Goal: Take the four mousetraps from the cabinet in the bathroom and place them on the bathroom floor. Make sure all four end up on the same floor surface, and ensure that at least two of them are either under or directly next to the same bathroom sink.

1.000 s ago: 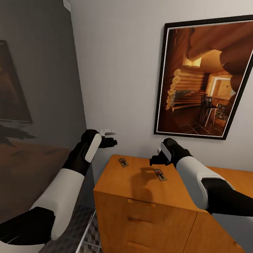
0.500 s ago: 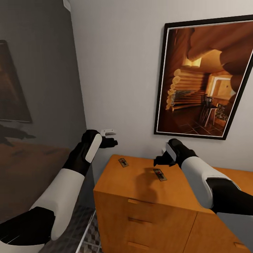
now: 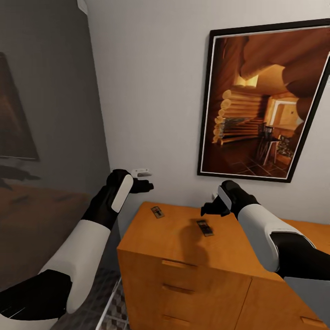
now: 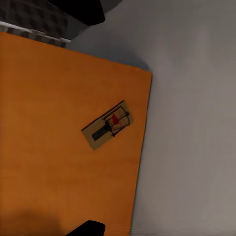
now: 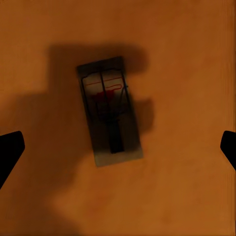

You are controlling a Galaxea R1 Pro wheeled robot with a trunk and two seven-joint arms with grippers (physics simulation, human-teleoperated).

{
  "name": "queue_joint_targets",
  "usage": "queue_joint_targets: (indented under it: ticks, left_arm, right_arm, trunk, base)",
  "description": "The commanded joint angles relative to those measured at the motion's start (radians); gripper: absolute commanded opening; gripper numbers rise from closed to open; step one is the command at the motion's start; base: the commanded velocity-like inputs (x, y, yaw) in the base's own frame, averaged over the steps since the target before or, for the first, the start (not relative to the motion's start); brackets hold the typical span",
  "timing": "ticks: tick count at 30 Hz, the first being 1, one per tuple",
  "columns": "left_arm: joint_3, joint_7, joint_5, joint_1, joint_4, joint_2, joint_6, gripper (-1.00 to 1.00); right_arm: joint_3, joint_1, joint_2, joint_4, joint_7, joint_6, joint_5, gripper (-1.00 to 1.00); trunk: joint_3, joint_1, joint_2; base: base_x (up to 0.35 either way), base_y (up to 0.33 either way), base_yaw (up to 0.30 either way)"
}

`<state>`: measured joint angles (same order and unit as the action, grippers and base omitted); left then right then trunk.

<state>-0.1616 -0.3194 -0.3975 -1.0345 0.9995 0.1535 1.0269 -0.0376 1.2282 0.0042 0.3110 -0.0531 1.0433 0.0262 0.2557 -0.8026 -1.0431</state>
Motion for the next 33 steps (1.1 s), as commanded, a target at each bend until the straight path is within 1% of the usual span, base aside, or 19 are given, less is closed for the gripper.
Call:
queue_joint_targets:
  ticks: [1,10,23,33]
  left_arm:
    - [-0.001,-0.01,-0.011,-0.001,0.001,0.0,0.002,1.0]
    - [-0.002,-0.01,-0.011,-0.001,0.001,0.0,0.002,1.0]
    - [-0.002,-0.013,-0.012,-0.001,0.001,-0.001,0.001,1.0]
    - [-0.002,-0.013,-0.01,-0.001,0.001,-0.001,0.001,1.0]
  right_arm:
    - [-0.003,0.001,0.0,0.003,-0.003,0.004,0.004,1.0]
    - [-0.002,0.001,0.0,0.009,-0.004,0.004,0.005,1.0]
    - [-0.002,0.001,0.001,0.01,-0.004,0.004,0.006,1.0]
    - [-0.002,0.001,0.007,0.01,-0.002,0.004,0.022,1.0]
  trunk:
    - [0.001,0.0,-0.001]
    - [0.001,0.0,-0.001]
    - [0.001,0.0,-0.001]
    - [0.001,0.0,-0.001]
  base:
    - [0.008,-0.05,0.0]
    - [0.003,-0.03,0.0]
    - [0.0,-0.202,0.0]
    - [0.0,-0.049,0.031]
